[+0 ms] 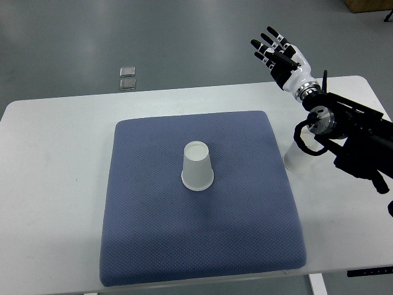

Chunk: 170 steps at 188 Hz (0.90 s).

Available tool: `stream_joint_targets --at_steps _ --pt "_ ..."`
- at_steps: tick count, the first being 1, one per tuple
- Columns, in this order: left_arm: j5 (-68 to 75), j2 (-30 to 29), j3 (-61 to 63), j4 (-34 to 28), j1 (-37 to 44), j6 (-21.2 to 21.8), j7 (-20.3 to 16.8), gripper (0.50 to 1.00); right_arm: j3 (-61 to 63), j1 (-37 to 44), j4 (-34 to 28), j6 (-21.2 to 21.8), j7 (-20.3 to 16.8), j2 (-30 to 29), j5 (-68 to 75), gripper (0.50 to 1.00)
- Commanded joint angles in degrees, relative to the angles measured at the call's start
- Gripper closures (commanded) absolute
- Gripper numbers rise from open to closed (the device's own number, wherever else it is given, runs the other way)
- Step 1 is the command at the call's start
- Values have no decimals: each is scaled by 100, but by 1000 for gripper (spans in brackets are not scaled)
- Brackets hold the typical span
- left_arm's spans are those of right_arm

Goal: Stack paper cups

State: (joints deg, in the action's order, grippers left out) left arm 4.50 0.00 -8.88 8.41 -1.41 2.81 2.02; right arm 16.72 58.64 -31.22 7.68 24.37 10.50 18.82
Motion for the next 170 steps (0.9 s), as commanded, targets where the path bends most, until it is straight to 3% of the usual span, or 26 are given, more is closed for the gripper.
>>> stream_joint_targets --at_steps 1,114,135,170 --pt "-1 0 0 3 0 0 0 500 -11 104 -16 59 -11 84 -54 587" --pt "-1 0 0 3 0 -9 0 500 -266 719 -104 111 -178 954 -2858 587" --pt "-1 0 0 2 0 0 0 500 -512 842 -104 401 -389 1050 -3683 589" --pt "-1 0 0 3 0 -9 0 500 -1197 1255 -130 937 -433 1305 -4905 587"
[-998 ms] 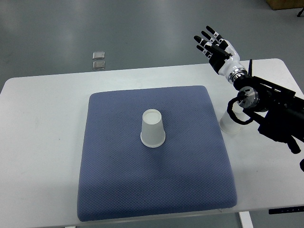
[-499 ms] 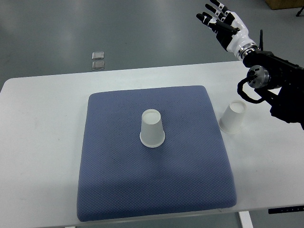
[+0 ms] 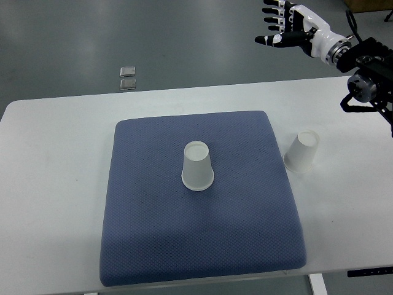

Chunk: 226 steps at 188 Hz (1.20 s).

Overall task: Stack paper cups
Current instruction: 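Lower the right hand toward the upside-down white cup beside the cushion, then close the right hand fingers around the white cup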

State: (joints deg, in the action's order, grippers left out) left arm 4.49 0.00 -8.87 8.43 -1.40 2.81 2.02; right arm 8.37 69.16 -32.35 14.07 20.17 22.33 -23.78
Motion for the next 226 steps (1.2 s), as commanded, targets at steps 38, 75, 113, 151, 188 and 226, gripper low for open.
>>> stream_joint_targets --at_steps 38,75,113,151,188,226 --pt "8 0 0 1 0 0 0 500 -898 563 -552 966 57 632 -2543 587" --pt "-1 0 0 1 0 0 0 500 -925 774 -1739 1643 92 1309 -4161 589" --pt "8 0 0 1 0 0 0 500 -969 889 -2416 1880 101 1652 -5111 589" --pt "8 0 0 1 0 0 0 500 -1136 818 -2451 1801 92 1599 -5550 589" --pt "-1 0 0 1 0 0 0 500 -1276 397 -2434 1362 92 1450 -6033 589" --pt "-1 0 0 1 0 0 0 500 -1285 168 -2372 1010 75 1388 -6236 591"
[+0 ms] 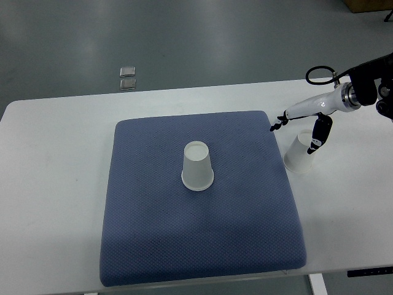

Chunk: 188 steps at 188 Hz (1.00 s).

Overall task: Stack paper cups
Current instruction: 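Close the right hand fingers around the white cup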

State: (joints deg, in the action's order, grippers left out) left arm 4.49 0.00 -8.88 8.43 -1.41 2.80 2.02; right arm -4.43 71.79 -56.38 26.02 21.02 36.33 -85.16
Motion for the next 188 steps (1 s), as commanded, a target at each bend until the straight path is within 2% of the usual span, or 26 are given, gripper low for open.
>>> stream_joint_targets --at_steps 1,61,154,188 --pt "-1 0 0 1 0 1 0 500 -5 -104 39 -211 -10 -21 -106 591" --pt "-1 0 0 1 0 1 0 500 -145 -473 364 -932 -28 -276 -370 591" --pt "-1 0 0 -8 0 1 0 500 -330 -701 637 -1530 7 -267 -378 607" --pt "-1 0 0 1 0 1 0 500 -330 -666 645 -1565 25 -267 -378 664"
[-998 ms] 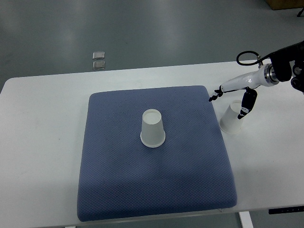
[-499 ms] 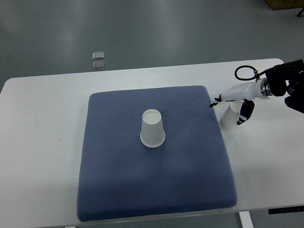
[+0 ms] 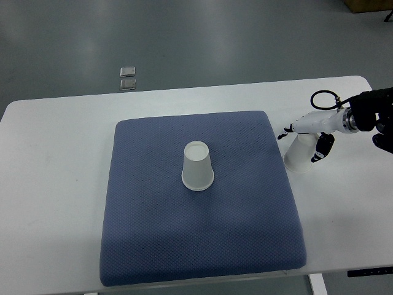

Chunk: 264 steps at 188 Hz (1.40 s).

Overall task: Stack paper cups
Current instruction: 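Close the right hand fingers around the white cup, then lift the held cup and carry it over the cup on the cushion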

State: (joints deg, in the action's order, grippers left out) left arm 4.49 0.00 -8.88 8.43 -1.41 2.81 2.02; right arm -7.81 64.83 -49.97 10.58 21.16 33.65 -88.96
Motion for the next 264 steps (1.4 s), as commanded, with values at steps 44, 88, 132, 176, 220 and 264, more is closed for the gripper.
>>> stream_joint_targets --at_steps 44,88,132,176,220,264 --pt "-1 0 0 1 0 0 0 500 -1 65 -4 -21 99 2 1 687" --pt "-1 0 0 1 0 0 0 500 -45 83 -4 6 213 10 1 807" --pt "-1 0 0 1 0 0 0 500 -54 83 -4 6 222 10 1 842" --pt "-1 0 0 1 0 0 0 500 -54 144 5 6 240 72 1 840" --pt "-1 0 0 1 0 0 0 500 -37 320 5 15 257 90 10 840" --pt "-1 0 0 1 0 0 0 500 -10 803 -39 155 257 63 71 838"
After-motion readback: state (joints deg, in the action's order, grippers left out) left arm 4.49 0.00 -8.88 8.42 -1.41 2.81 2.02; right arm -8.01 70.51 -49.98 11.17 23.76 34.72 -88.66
